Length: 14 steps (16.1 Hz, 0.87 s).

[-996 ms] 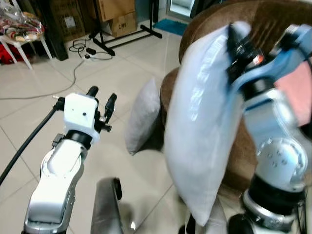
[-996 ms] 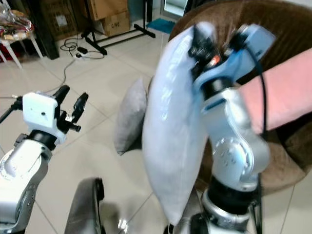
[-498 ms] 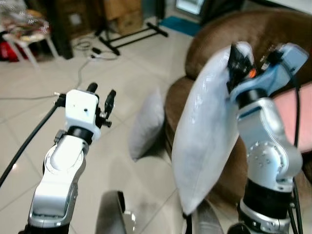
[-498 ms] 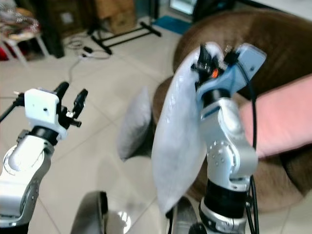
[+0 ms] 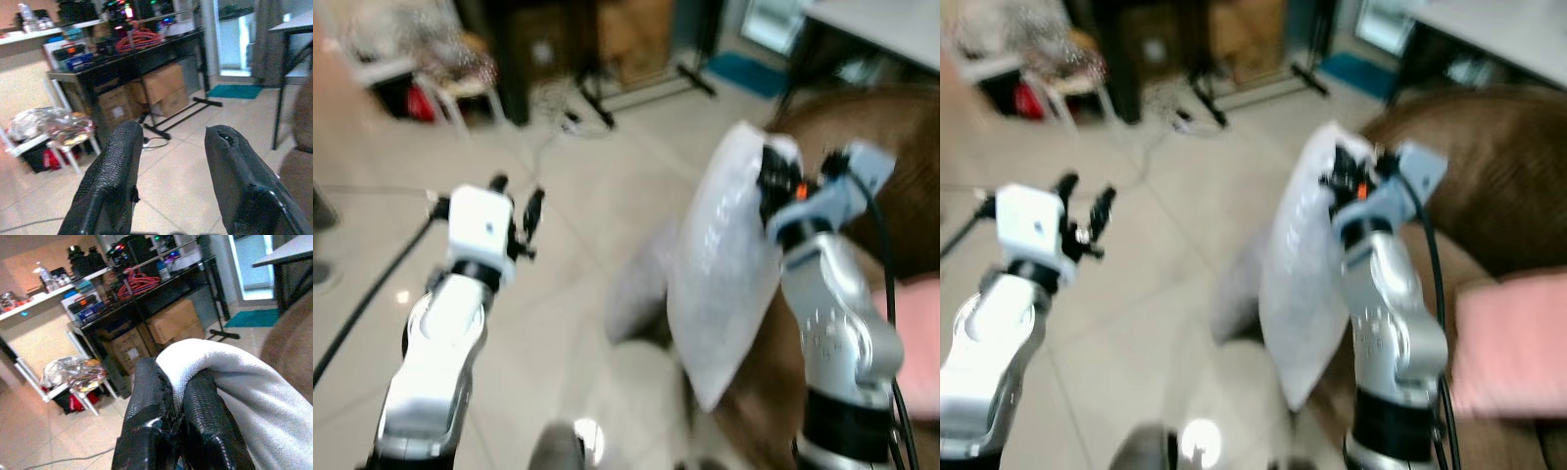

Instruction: Move the pillow to the sofa from floor

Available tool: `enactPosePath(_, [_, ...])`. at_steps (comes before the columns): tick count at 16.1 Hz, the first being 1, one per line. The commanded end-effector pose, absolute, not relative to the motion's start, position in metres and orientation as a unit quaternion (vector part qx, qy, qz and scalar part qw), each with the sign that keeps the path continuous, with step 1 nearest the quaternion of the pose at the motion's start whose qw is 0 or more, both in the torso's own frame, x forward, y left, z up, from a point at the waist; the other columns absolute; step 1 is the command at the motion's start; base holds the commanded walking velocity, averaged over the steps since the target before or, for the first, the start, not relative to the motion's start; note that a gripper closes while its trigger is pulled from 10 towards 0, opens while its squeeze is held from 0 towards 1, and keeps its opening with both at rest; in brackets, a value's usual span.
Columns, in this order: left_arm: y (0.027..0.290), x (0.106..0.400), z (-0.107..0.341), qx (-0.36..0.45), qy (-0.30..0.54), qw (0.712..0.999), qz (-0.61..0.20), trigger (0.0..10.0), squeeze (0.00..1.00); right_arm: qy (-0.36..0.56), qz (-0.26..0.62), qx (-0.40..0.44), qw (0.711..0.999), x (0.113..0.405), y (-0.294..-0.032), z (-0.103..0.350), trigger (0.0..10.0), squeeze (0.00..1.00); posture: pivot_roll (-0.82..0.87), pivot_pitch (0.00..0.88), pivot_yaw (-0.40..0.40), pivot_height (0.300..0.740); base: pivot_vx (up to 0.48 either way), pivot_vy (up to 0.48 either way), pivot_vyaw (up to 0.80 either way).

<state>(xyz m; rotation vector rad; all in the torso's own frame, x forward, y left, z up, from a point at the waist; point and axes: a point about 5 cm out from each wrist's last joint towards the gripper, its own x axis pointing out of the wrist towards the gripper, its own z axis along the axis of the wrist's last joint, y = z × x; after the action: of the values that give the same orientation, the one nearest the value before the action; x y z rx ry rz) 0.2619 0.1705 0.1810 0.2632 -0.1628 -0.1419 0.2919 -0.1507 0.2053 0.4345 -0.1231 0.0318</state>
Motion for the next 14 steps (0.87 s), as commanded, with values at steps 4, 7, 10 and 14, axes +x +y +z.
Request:
enactPosePath(4, [0.169, 0.265, 0.174, 0.146, -0.071, 0.984, -0.079, 10.0, 0.00, -0.068, -0.022, 0.209, 0.975, 0.281, -0.163, 0.200, 10.0, 0.00, 0.03, 0.000, 0.004, 0.740, 0.000, 0.000, 0.00])
enactPosePath(7, [0.166, 0.265, 0.174, 0.146, -0.068, 0.983, -0.091, 10.0, 0.00, -0.060, -0.038, 0.208, 0.976, 0.278, -0.168, 0.195, 10.0, 0.00, 0.02, 0.000, 0.022, 0.740, 0.000, 0.000, 0.00])
enactPosePath(10, [0.165, 0.266, 0.173, 0.146, -0.068, 0.982, -0.094, 10.0, 0.00, -0.053, -0.044, 0.197, 0.978, 0.275, -0.169, 0.192, 10.0, 0.00, 0.01, 0.000, 0.029, 0.740, 0.000, 0.000, 0.00])
enactPosePath(14, [0.162, 0.267, 0.170, 0.145, -0.064, 0.982, -0.100, 10.0, 0.00, -0.030, -0.057, 0.158, 0.985, 0.274, -0.169, 0.184, 10.0, 0.00, 0.00, 0.000, 0.034, 0.740, 0.000, 0.000, 0.00])
